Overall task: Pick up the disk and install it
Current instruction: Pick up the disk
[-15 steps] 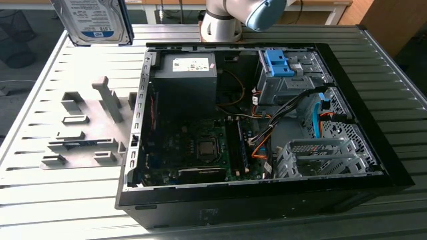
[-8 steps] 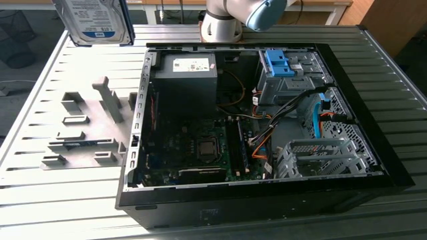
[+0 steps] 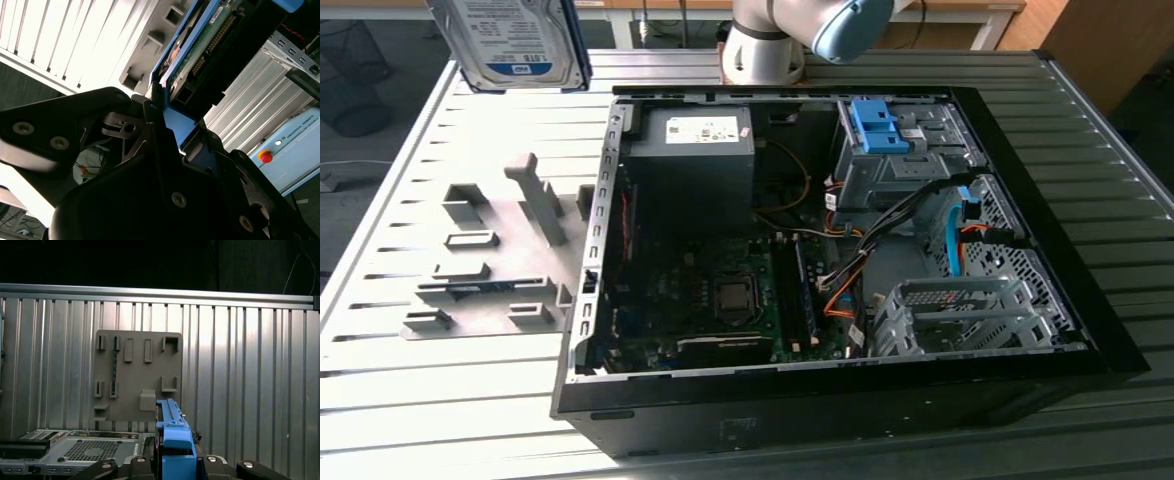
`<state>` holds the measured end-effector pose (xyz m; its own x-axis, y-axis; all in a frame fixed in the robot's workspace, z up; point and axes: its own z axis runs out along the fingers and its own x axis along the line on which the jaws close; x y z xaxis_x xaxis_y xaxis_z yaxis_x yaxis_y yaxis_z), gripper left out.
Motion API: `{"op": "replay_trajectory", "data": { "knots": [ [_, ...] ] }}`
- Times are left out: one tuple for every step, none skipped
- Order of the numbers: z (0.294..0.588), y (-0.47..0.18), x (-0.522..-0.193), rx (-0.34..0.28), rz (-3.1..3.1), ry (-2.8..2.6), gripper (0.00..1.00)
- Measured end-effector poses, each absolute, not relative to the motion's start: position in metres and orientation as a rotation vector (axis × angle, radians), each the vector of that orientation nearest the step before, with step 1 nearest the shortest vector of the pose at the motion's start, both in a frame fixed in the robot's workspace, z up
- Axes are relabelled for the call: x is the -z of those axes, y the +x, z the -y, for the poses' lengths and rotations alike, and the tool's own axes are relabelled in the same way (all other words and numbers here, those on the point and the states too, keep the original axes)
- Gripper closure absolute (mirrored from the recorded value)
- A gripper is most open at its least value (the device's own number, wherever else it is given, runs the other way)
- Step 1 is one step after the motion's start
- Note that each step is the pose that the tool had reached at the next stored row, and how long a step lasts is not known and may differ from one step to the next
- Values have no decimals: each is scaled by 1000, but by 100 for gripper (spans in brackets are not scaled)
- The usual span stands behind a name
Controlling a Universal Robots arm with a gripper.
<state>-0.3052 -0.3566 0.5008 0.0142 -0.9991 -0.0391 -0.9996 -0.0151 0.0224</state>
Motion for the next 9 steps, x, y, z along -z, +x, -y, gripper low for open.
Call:
{"op": "replay_trajectory", "data": {
  "knots": [
    [357,-305,-501,-68,-2196,-2229,63],
    [357,-305,-501,-68,-2196,-2229,63],
    [357,-305,-501,-68,-2196,-2229,63],
    [357,-304,-501,-68,-2196,-2229,63],
    [357,-304,-501,-68,-2196,-2229,63],
    [357,-304,-501,-68,-2196,-2229,63],
    [357,-304,-501,-68,-2196,-2229,63],
    [357,-304,-501,-68,-2196,-2229,63],
    [357,-304,-501,-68,-2196,-2229,63]
  ]
}}
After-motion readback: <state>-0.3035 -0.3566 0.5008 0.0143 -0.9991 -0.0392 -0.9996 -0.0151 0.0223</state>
